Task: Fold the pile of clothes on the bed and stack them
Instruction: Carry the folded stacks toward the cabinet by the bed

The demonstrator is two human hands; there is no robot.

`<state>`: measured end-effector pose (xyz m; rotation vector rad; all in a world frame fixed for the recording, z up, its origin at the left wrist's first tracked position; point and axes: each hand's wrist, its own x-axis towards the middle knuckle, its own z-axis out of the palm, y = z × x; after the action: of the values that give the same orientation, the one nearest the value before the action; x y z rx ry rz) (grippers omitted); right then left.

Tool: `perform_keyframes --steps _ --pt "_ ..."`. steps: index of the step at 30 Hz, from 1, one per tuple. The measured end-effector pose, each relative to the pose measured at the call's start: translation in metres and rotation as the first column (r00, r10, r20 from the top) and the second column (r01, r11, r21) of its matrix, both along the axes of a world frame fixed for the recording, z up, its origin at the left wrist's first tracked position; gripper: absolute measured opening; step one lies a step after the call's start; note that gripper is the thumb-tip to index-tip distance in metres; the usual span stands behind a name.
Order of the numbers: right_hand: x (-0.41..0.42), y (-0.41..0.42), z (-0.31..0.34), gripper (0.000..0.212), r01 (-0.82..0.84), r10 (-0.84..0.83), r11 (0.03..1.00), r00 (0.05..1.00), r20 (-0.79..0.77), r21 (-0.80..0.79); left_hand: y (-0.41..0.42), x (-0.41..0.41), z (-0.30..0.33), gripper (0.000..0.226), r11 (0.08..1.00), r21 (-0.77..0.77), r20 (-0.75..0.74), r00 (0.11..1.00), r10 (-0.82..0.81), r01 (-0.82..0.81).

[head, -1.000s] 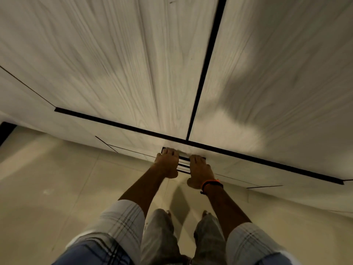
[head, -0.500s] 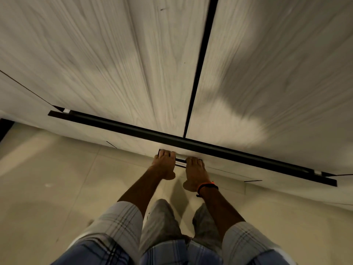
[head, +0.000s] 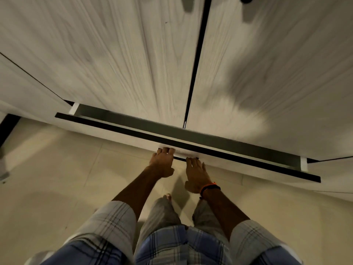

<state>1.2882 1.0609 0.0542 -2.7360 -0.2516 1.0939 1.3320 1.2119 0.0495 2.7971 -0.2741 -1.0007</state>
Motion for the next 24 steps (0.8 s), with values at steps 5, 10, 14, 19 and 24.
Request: perform_keyframes --steps 5,10,14,19,24 --pt "-0.016 -0.019 0.052 0.051 0.115 -0.199 0.967 0.898 0.393 0.229 -0.009 -0.011 0.055 0.044 0.983 -0.182 0.347 0.936 0.054 0.01" --pt "0.006 -0.045 0.076 0.071 0.199 -0.221 0.975 0.909 0.354 0.097 -0.018 -0.002 0.078 0.081 0.994 -0.043 0.282 0.955 -0.086 0.102" --pt "0.01 -0.067 0.077 0.09 0.14 -0.127 0.987 0.979 0.159 -0.074 -0.011 0.0 0.073 0.097 0.986 0.023 0.037 0.986 -0.163 0.162" --pt "0.001 -0.067 0.075 0.098 0.136 -0.123 0.986 0.984 0.129 -0.094 -0.005 -0.004 0.073 0.099 0.985 0.018 0.027 0.984 -0.174 0.174" --pt "-0.008 -0.066 0.08 0.1 0.12 -0.113 0.988 0.991 0.072 -0.092 -0.004 -0.015 0.074 0.1 0.99 -0.009 0.005 0.99 -0.142 0.142"
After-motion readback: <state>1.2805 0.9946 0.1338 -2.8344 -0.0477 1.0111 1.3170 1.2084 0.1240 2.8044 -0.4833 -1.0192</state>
